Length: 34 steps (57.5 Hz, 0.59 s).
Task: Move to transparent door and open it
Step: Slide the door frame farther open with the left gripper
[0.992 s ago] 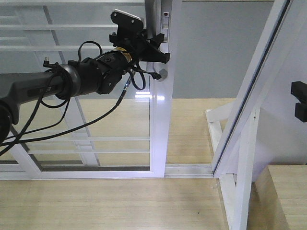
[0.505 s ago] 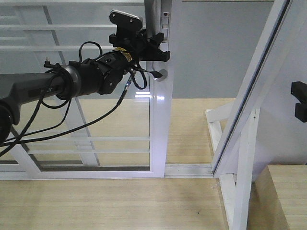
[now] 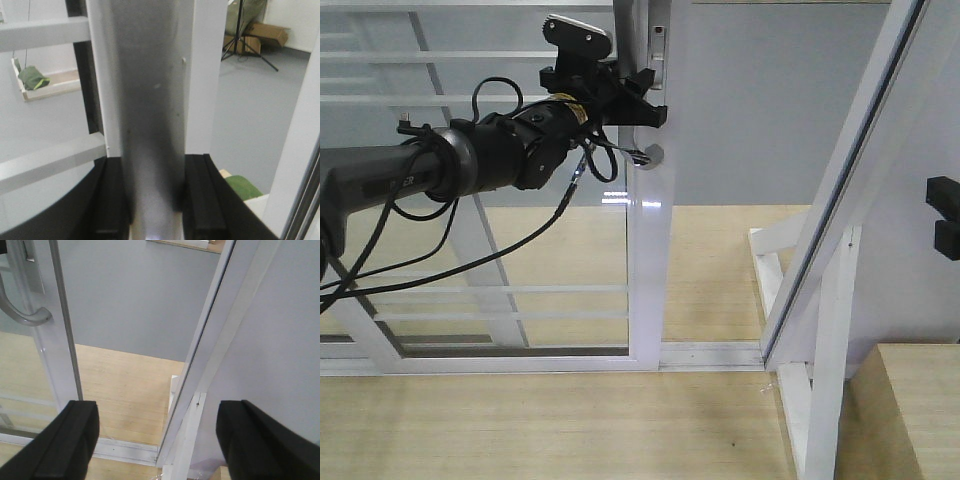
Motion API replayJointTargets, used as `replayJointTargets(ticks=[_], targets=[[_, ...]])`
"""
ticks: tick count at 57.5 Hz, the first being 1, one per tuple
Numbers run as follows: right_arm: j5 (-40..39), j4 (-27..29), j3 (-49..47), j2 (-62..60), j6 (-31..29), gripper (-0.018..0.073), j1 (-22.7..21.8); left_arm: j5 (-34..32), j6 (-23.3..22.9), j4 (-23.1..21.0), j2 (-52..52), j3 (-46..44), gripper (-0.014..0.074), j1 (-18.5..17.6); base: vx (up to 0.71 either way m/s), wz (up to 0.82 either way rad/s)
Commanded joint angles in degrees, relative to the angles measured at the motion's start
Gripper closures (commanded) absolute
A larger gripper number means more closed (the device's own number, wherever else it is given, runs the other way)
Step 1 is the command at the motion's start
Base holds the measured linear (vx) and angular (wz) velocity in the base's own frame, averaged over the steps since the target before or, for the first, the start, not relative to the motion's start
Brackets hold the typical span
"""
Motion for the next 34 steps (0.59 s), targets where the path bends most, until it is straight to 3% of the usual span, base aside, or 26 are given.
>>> replayJointTargets(ticks=[1, 21, 34], targets=[[-4.11, -0.79, -1.7, -0.31, 0.02, 0.0017, -0.24, -6.35, -0.3, -2.99, -6.1, -2.2, 0.0476, 2.7, 0.0, 0.0], [-4.07, -2.35, -1.7, -0.31, 0.02, 0.0017, -0.24, -3.73, -0.3, -1.53, -6.32, -2.2, 0.0482, 3.43, 0.0, 0.0], [-4.07, -2.35, -1.7, -0.31, 0.02, 0.0017, -0.24, 1.01, -0.3, -1.4, -7.91, -2.2, 0.0589, 5.65, 0.0, 0.0]])
